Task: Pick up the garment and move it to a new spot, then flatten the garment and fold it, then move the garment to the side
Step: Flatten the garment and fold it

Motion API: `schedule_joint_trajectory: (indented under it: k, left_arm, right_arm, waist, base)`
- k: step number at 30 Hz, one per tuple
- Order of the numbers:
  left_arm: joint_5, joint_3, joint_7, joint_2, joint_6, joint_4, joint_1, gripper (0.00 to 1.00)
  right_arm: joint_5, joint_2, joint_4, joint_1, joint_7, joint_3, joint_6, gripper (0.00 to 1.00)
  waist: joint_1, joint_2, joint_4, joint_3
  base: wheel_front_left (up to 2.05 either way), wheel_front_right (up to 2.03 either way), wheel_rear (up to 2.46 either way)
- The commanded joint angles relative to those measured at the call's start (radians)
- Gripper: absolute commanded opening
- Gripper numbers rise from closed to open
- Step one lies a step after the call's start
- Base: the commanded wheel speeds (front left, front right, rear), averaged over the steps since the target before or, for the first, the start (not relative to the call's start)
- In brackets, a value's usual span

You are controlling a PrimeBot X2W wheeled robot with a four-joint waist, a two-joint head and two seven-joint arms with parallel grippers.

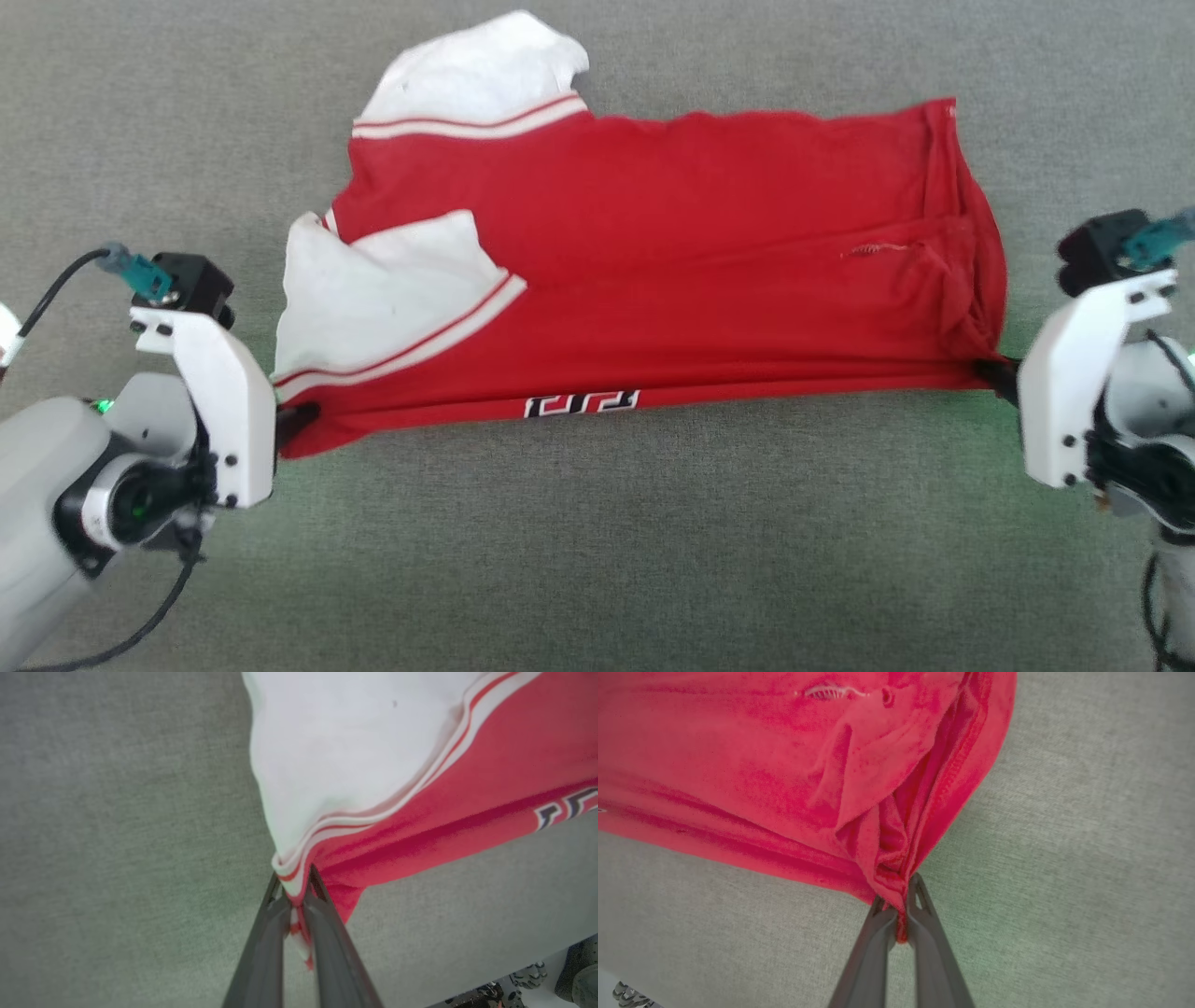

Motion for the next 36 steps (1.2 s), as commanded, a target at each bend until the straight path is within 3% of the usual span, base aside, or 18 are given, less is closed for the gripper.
schedule_joint_trajectory:
  k: [1, 8, 12, 16, 17, 18, 19, 26, 32, 36]
  left_arm:
    - [-0.002, -0.002, 0.007, 0.025, 0.02, -0.022, 0.02, 0.0]
    - [-0.012, -0.011, -0.006, 0.111, 0.111, -0.216, 0.091, 0.0]
    - [-0.025, -0.029, -0.025, 0.106, 0.139, -0.266, 0.144, 0.0]
    - [-0.042, -0.047, -0.038, 0.068, 0.127, -0.238, 0.182, 0.0]
    - [-0.04, -0.048, -0.041, 0.061, 0.12, -0.224, 0.185, 0.18]
    - [-0.036, -0.051, -0.045, 0.056, 0.114, -0.21, 0.186, 0.72]
    - [-0.034, -0.051, -0.046, 0.051, 0.109, -0.196, 0.185, 1.0]
    - [-0.028, -0.026, -0.045, 0.073, 0.103, -0.178, 0.141, 1.0]
    - [-0.02, 0.02, -0.023, 0.145, 0.119, -0.238, 0.078, 1.0]
    - [0.016, 0.047, 0.007, 0.191, 0.125, -0.262, 0.011, 1.0]
  right_arm:
    - [0.005, -0.012, -0.02, 0.022, 0.014, -0.019, -0.001, 0.0]
    - [0.007, 0.002, -0.173, 0.16, 0.111, -0.096, -0.002, 0.0]
    - [0.005, 0.045, -0.223, 0.246, 0.132, -0.127, -0.002, 0.0]
    - [0.004, 0.063, -0.204, 0.297, 0.093, -0.122, -0.002, 0.03]
    - [0.007, 0.069, -0.19, 0.303, 0.076, -0.119, -0.002, 0.2]
    - [0.0, 0.06, -0.177, 0.31, 0.058, -0.108, -0.002, 0.46]
    - [-0.002, 0.053, -0.164, 0.312, 0.042, -0.101, -0.002, 1.0]
    - [0.011, 0.042, -0.14, 0.295, -0.047, -0.096, -0.001, 1.0]
    - [-0.001, 0.062, -0.234, 0.281, -0.127, -0.113, -0.001, 1.0]
    - [-0.024, 0.109, -0.323, 0.259, -0.222, -0.129, -0.001, 1.0]
  waist:
    - [0.0, 0.0, 0.006, -0.009]
    - [0.0, 0.0, 0.016, -0.032]
    - [0.0, 0.0, 0.017, -0.038]
    - [0.0, 0.0, 0.013, -0.039]
    - [0.0, 0.0, 0.012, -0.039]
    - [0.0, 0.0, 0.01, -0.04]
    - [0.0, 0.0, 0.008, -0.04]
    - [0.0, 0.0, -0.002, -0.044]
    - [0.0, 0.0, -0.033, -0.038]
    - [0.0, 0.0, -0.066, -0.021]
  base:
    - [0.0, 0.0, 0.0]
    - [0.0, 0.0, 0.0]
    - [0.0, 0.0, 0.0]
    - [0.0, 0.0, 0.0]
    - [0.0, 0.0, 0.0]
    - [0.0, 0.0, 0.0]
    - [0.0, 0.0, 0.0]
    - [0.0, 0.0, 0.0]
    - [0.0, 0.0, 0.0]
    - [0.0, 0.0, 0.0]
